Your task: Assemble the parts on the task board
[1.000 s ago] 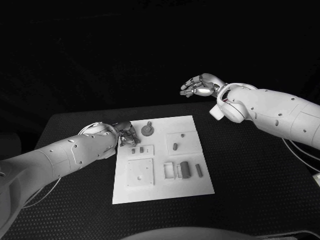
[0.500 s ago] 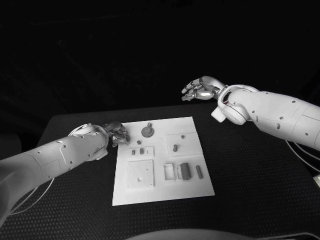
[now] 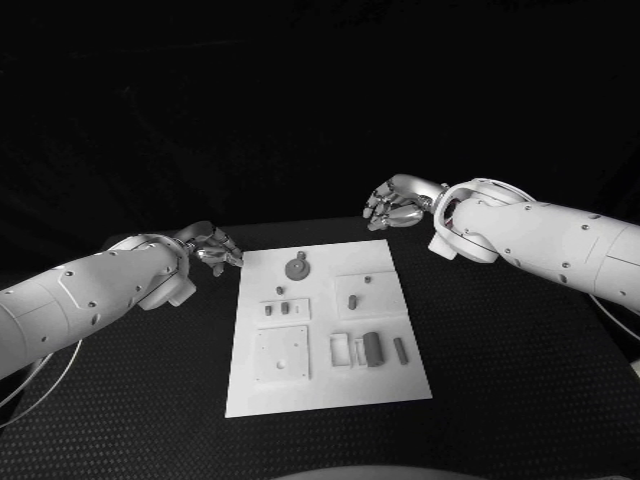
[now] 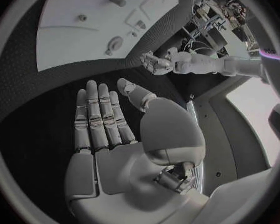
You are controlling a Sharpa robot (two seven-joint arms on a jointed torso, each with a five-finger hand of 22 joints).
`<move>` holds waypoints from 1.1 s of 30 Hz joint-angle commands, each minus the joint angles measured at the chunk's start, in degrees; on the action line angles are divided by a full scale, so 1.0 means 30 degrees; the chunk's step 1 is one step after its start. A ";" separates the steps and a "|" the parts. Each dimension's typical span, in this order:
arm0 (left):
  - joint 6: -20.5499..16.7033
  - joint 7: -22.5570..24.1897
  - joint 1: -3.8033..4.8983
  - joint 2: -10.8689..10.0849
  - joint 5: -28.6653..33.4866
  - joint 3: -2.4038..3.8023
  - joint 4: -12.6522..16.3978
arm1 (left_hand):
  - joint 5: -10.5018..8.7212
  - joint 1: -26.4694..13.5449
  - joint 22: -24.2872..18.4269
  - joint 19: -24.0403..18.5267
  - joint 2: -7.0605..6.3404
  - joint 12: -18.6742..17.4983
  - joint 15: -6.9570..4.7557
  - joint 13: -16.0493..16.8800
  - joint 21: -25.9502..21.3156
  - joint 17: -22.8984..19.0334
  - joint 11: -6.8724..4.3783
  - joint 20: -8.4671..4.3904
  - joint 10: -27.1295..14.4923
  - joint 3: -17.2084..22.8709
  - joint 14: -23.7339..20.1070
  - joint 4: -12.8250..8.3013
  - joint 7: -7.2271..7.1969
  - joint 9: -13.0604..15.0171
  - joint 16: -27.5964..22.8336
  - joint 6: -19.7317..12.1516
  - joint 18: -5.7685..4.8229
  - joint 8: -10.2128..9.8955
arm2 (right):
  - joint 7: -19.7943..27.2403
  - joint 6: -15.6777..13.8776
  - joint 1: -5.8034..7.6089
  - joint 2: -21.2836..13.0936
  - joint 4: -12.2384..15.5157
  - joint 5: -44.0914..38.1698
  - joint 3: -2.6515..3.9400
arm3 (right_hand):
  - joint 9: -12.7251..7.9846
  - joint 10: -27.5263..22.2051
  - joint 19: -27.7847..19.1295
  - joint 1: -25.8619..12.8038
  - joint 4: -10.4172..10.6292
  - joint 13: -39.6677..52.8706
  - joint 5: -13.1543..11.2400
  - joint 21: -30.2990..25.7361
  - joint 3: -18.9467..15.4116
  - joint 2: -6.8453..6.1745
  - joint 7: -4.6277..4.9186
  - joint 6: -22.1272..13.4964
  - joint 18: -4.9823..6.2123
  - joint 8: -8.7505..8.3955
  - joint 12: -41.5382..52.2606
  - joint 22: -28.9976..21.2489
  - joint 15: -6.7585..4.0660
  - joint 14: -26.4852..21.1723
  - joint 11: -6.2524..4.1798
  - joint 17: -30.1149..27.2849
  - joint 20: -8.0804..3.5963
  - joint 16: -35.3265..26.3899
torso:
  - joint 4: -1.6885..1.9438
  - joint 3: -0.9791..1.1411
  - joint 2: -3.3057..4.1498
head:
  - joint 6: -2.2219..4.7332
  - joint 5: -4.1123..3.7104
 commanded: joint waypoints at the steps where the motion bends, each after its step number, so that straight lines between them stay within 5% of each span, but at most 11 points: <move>1: -0.0408 0.0980 0.0140 -0.0562 0.3490 0.0135 0.1171 | 0.0022 -0.0242 -0.0441 -0.0303 -0.0058 0.0195 0.0170 0.0022 -0.0638 -0.0380 0.0140 0.0069 -0.0042 -0.0012 -0.0138 0.0088 -0.0064 0.0055 -0.0865 0.0098 0.0492 0.0121 | -0.0600 0.0509 -0.0133 -0.0261 0.0715 -0.3079 -0.0175 | 0.0075 0.0301 0.0888 -0.0071 -0.0011 0.0045 0.0025 0.0267 0.0119 -0.0151 -0.0025 0.0160 0.0380 0.0101 0.0036 0.0045 -0.0393 0.0797 -0.0056 0.0440 -0.0040 0.0325 | 0.0000 -0.0008 -0.0042 | 0.0103 0.0024; 6: -0.0569 0.1546 0.0151 -0.1536 0.5934 0.0329 0.3035 | -0.0001 -0.0389 -0.1254 -0.0783 -0.0076 0.0499 0.0626 0.0042 -0.1819 -0.1002 -0.0036 0.0458 0.0324 0.0017 -0.0405 0.0102 -0.0108 0.0121 -0.2587 0.0132 0.0368 0.0192 | -0.0792 0.0268 -0.0427 -0.0607 0.1751 -0.4443 -0.0527 | 0.0169 0.0631 0.1772 -0.0306 0.0036 0.0059 0.0022 0.0350 0.0187 -0.0385 -0.0022 0.0175 0.0391 0.0017 -0.0134 0.0051 -0.0717 0.1496 -0.0150 0.0992 -0.0270 0.0426 | -0.0007 -0.0036 -0.0097 | 0.0237 -0.0015; 10: -0.0628 0.2037 0.0148 -0.2081 0.7890 0.0329 0.4224 | 0.0002 -0.0411 -0.1707 -0.1015 -0.0065 0.0162 0.0893 -0.0210 -0.2474 -0.1248 0.0178 0.0727 -0.0081 0.0042 -0.0539 0.0053 -0.0104 0.0140 -0.3600 0.0074 0.0355 0.0185 | -0.0852 -0.0492 -0.0709 -0.0786 0.2315 -0.5077 -0.0864 | 0.0190 0.0612 0.2078 -0.0461 0.0080 0.0021 0.0021 0.0359 0.0187 -0.0640 -0.0006 0.0134 0.0391 -0.0053 -0.0323 0.0069 -0.0829 0.1755 -0.0116 0.1205 -0.0369 0.0411 | 0.0048 -0.0087 -0.0268 | 0.0215 -0.0108; 18: -0.0496 0.2590 0.0144 -0.2653 0.9437 0.0327 0.5802 | 0.0002 -0.0470 -0.2256 -0.1358 0.0018 -0.0448 0.1239 -0.0699 -0.3359 -0.1352 0.0377 0.1090 -0.0622 -0.0042 -0.0731 0.0001 -0.0070 0.0133 -0.5041 -0.0212 0.0334 0.0074 | -0.1156 -0.0989 -0.1587 -0.0885 0.2822 -0.6397 -0.1515 | 0.0076 -0.0208 0.2386 -0.0736 0.0230 -0.0325 0.0019 0.0194 0.0238 -0.1306 -0.0008 -0.0427 0.0391 -0.0487 -0.1437 0.0124 -0.0847 0.1998 0.0359 0.1607 -0.0461 0.0135 | 0.0076 -0.0170 -0.0640 | 0.0170 -0.0138; 27: -0.0397 0.2683 0.0129 -0.2380 0.9488 0.0325 0.6035 | -0.0001 -0.0537 -0.2433 -0.1428 0.0063 -0.0837 0.1369 -0.1073 -0.3712 -0.1221 0.0667 0.1209 -0.1101 -0.0187 -0.0733 0.0002 0.0013 0.0127 -0.5648 -0.0374 0.0332 0.0019 | -0.1339 -0.1862 -0.3002 -0.0644 0.2786 -0.7448 -0.1541 | -0.0096 -0.0965 0.2559 -0.0737 0.0487 -0.0554 0.0012 0.0048 0.0312 -0.1997 0.0035 -0.1138 0.0391 -0.0894 -0.2330 0.0266 -0.0676 0.2157 0.0658 0.1952 -0.0502 -0.0129 | 0.0117 -0.0254 -0.0998 | -0.0035 0.0065; 33: -0.0256 0.2813 0.0104 -0.2041 0.9506 0.0327 0.5787 | -0.0002 -0.0592 -0.2519 -0.1600 0.0121 -0.1023 0.1528 -0.1326 -0.3989 -0.1076 0.0941 0.1353 -0.1531 -0.0303 -0.0883 0.0006 0.0122 0.0130 -0.6096 -0.0441 0.0334 0.0002 | -0.1363 -0.2192 -0.3463 -0.0378 0.2670 -0.7677 -0.1534 | -0.0145 -0.1095 0.2572 -0.0712 0.0600 -0.0561 0.0010 -0.0008 0.0336 -0.2198 0.0047 -0.1315 0.0391 -0.0976 -0.2507 0.0316 -0.0634 0.2165 0.0716 0.2047 -0.0502 -0.0215 | 0.0163 -0.0327 -0.1202 | -0.0138 0.0194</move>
